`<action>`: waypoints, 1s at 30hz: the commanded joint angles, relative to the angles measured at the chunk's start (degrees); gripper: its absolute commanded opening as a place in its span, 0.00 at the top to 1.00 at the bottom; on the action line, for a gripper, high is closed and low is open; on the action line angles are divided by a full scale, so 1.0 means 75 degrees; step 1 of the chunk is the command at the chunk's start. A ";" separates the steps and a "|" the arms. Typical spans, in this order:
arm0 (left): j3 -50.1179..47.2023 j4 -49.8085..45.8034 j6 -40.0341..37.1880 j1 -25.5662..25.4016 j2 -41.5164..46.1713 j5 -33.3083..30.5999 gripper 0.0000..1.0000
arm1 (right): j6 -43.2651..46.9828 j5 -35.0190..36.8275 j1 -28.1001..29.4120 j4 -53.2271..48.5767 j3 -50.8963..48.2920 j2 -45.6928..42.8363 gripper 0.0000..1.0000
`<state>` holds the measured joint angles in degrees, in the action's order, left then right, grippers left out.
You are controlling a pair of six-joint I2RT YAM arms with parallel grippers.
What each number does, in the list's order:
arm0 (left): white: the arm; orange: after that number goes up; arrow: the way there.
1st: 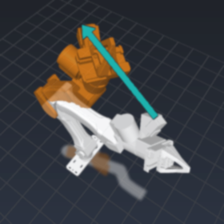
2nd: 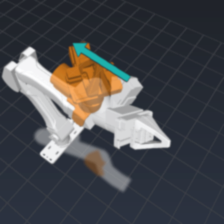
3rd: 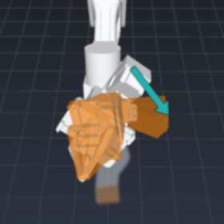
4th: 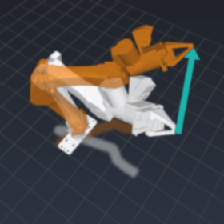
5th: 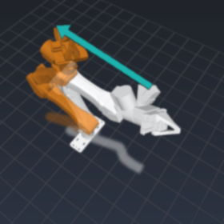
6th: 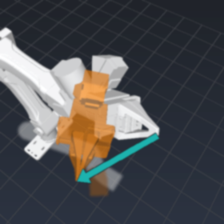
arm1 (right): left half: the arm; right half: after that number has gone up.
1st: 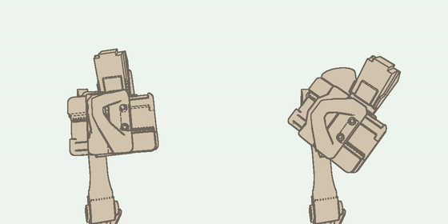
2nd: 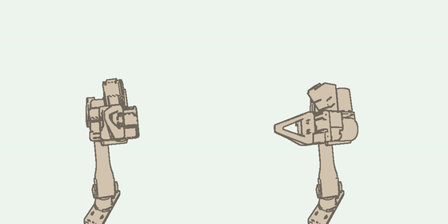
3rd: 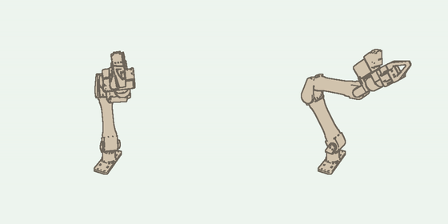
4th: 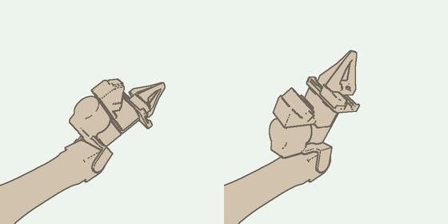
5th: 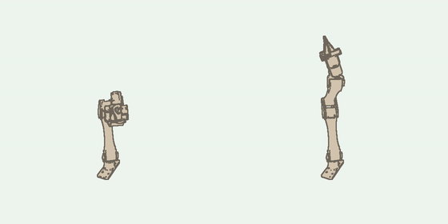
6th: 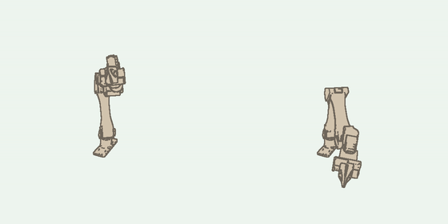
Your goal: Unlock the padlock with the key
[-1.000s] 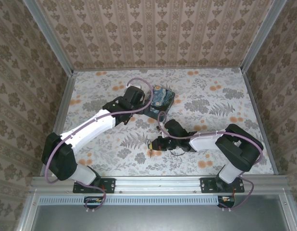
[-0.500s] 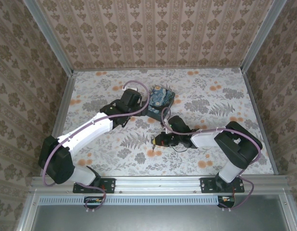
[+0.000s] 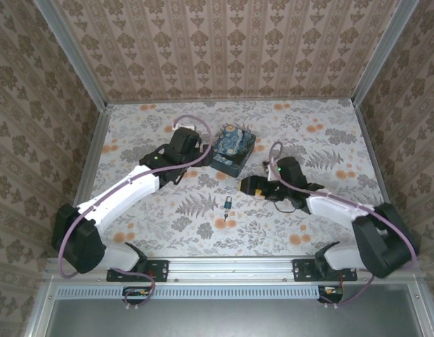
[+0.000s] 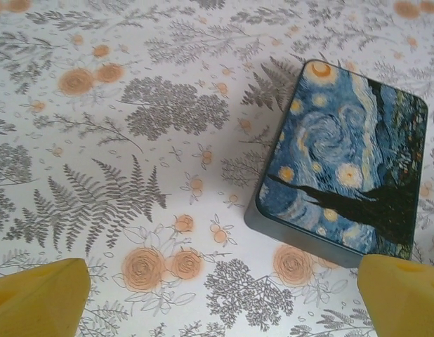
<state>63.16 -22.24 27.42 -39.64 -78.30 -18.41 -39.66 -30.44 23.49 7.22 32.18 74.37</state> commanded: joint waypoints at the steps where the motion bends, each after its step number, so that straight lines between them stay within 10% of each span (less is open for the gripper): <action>1: -0.0187 0.0060 0.0072 0.0259 0.0493 -0.0300 0.00 | 0.0631 0.0154 -0.0500 -0.1434 0.0564 -0.0761 0.01; 18: -0.1712 0.2299 -0.2802 0.1546 0.2134 -0.2783 0.00 | 0.3623 0.5698 -0.3176 -0.1356 0.1921 -0.1020 0.00; 30: -0.3883 0.3948 -0.2622 0.4316 0.3007 -0.0733 0.00 | 0.4042 0.5600 -0.3202 0.2681 -0.0469 -0.0578 0.00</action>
<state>36.71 2.24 8.93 -8.88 -56.49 -29.02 -10.59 10.57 -0.49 16.99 30.00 68.51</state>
